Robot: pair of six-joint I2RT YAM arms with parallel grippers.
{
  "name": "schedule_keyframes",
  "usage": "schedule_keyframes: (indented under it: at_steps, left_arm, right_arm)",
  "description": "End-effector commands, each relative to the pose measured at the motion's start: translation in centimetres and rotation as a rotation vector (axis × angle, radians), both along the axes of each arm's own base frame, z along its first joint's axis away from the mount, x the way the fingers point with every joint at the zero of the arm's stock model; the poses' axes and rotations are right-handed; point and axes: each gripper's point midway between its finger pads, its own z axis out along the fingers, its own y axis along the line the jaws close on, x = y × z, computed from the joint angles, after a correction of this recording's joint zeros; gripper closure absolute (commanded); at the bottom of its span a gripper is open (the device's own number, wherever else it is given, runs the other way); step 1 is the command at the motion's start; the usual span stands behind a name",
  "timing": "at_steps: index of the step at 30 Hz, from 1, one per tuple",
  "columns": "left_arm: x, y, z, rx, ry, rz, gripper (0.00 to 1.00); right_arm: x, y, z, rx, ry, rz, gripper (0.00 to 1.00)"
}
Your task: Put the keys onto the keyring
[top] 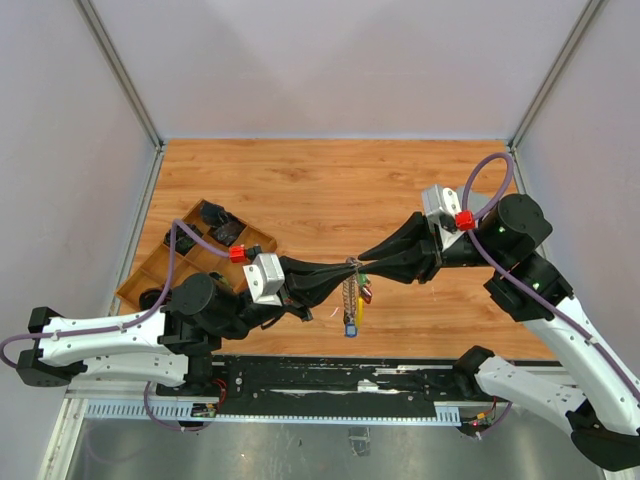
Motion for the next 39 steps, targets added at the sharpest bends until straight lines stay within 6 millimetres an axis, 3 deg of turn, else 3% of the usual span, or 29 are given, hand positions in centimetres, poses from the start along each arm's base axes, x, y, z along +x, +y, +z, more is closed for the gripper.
schedule_keyframes:
  at_steps: [1,6,13,15,19,28,39]
  left_arm:
    - [-0.6,0.6,2.0,-0.08,-0.017,-0.025,1.0]
    - [-0.6,0.5,2.1,-0.079,-0.018,-0.026,0.99]
    - [-0.8,0.4,2.3,-0.077,-0.029,-0.034,0.99]
    - [-0.8,0.4,2.3,-0.078,-0.03,-0.034,0.99]
    - [-0.8,0.5,2.3,-0.07,-0.028,-0.034,0.89]
    - [-0.9,0.9,1.2,0.032,-0.017,-0.033,0.67]
    - [0.7,-0.1,-1.6,0.16,0.066,0.021,0.6]
  right_arm:
    - [-0.7,0.1,0.6,0.022,-0.013,0.033,0.78]
    - [-0.9,0.2,0.6,0.024,-0.004,0.053,0.81]
    - [-1.1,0.2,0.9,0.028,-0.016,0.075,0.99]
    - [-1.3,0.2,1.1,0.031,-0.024,0.081,0.99]
    - [-1.4,-0.2,1.1,-0.001,-0.031,0.068,0.99]
    - [-1.2,-1.6,-1.7,-0.187,-0.004,0.011,1.0]
    - [-0.1,-4.2,-5.0,-0.539,-0.065,-0.165,1.0]
